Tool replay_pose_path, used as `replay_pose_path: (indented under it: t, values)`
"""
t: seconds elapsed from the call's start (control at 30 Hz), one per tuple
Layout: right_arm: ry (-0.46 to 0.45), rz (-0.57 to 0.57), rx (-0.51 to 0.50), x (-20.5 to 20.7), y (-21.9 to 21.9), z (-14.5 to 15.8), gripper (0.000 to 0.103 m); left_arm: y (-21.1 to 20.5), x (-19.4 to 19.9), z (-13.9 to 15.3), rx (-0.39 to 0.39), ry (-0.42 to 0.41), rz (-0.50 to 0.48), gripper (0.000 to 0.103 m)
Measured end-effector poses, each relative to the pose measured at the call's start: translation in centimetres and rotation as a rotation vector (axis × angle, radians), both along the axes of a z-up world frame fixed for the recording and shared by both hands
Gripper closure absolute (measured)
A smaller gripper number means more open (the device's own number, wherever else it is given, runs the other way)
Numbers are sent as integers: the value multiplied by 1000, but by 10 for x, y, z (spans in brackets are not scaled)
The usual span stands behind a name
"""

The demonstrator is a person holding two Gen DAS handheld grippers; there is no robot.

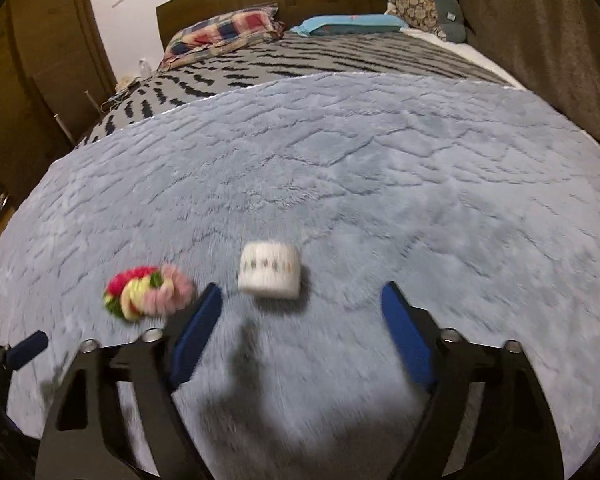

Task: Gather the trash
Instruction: 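Grasp the pipe-cleaner flower with the left tool while the right tool grasps the white tape roll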

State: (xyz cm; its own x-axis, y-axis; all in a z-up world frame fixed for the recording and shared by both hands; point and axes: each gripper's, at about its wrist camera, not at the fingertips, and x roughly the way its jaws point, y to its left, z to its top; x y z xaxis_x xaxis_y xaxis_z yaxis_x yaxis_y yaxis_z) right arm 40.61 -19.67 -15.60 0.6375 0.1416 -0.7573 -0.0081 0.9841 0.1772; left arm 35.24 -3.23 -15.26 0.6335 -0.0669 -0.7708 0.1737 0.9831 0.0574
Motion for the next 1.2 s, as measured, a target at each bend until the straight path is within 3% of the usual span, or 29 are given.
replay_pose_path:
  t: [0.13,0.17,0.23,0.67,0.7,0.77,0.8,0.97,1.2]
  values:
    - [20,14,3,14,6,-5,42,-8,16,-1,-11,1,-3,10]
    - [22,16,1,15,6,-6,55,-11,19,0,-15,-1,-8,10]
    - [18,35,17,17,4,-5,68,-16,26,1,-17,-5,-19,10]
    - [-32,-40,-37,2,-44,11,68,-47,71,-3,-32,-9,-46,12]
    - [-29,-43,-38,1,-47,10,68,-49,73,-4,-34,-5,-51,14]
    - [-26,-45,-42,-3,-51,9,68,-52,76,-7,-49,21,-70,40]
    - [-24,-45,-40,-6,-54,8,68,-53,76,-9,-50,32,-72,42]
    - [-27,-45,-33,-21,-58,9,68,-54,61,-6,-34,30,-96,46]
    - [-49,-15,-36,-63,-51,20,68,-44,10,8,-21,18,-102,46]
